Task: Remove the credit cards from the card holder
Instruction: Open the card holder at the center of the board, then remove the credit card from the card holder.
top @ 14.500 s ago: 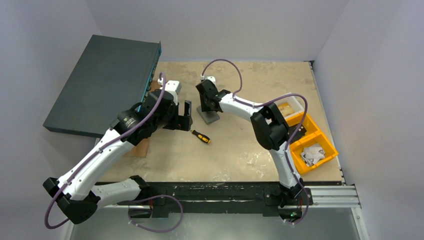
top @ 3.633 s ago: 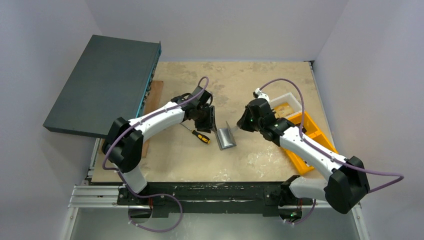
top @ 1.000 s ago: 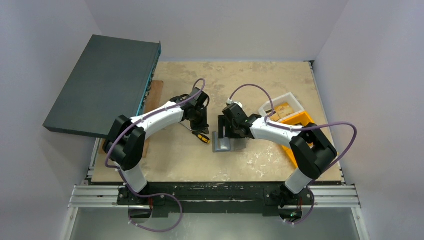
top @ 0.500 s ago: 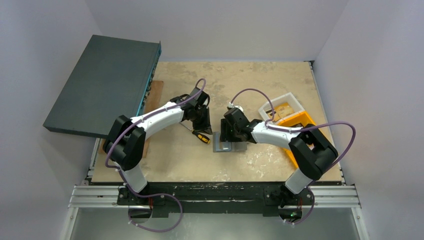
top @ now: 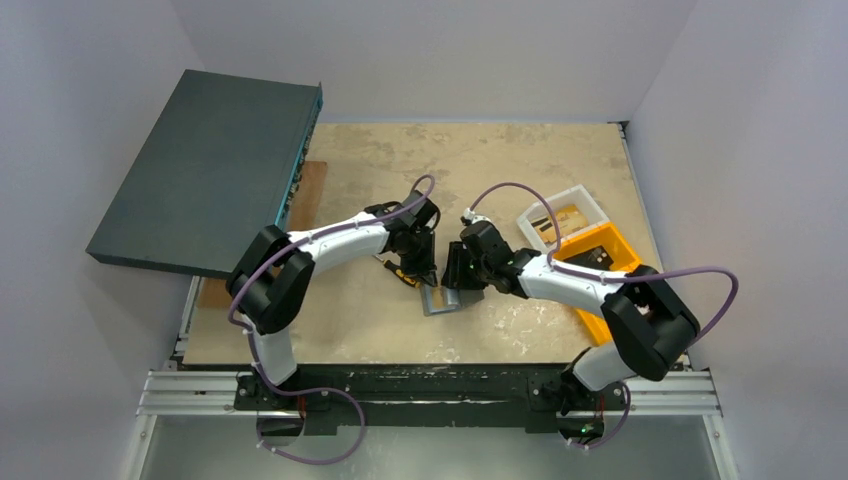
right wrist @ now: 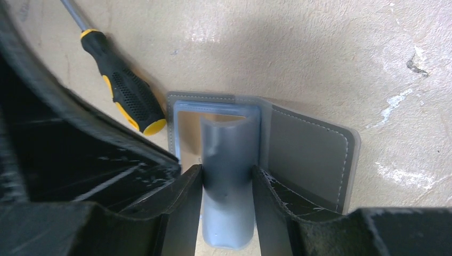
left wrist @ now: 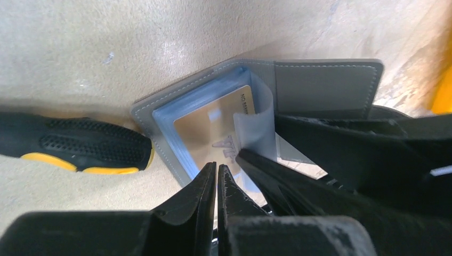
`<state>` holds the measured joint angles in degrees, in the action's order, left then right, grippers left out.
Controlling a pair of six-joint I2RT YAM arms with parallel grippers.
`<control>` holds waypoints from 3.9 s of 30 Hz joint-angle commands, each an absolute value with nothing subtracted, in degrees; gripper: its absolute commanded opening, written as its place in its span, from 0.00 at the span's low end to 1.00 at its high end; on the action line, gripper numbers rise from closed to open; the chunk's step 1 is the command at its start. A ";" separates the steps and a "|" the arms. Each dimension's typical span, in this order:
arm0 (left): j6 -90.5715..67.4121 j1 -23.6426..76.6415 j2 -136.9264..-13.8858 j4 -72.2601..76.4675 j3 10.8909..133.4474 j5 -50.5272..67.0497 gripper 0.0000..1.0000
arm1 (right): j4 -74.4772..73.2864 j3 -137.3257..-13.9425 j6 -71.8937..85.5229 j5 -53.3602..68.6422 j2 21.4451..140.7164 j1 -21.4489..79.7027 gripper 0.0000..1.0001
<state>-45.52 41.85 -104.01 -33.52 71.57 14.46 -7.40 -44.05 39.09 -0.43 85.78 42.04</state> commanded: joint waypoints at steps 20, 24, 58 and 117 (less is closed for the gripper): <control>-47.09 45.36 -110.06 -30.10 80.41 16.53 0.04 | -14.56 -46.72 40.68 -2.12 69.18 41.44 0.47; -47.82 45.50 -112.61 -27.11 82.15 19.65 0.07 | -15.70 -44.78 40.69 -3.83 65.44 41.48 0.47; -41.35 43.18 -105.28 -33.57 79.63 15.81 0.25 | 3.92 -29.19 46.02 2.10 78.21 39.81 0.10; -40.42 42.83 -105.73 -35.28 73.70 6.23 0.13 | 21.78 -24.96 51.57 19.44 86.88 31.46 0.29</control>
<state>-41.63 43.03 -107.70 -34.96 73.41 7.51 21.98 -26.04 51.55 19.09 86.98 31.73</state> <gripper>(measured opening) 0.125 0.289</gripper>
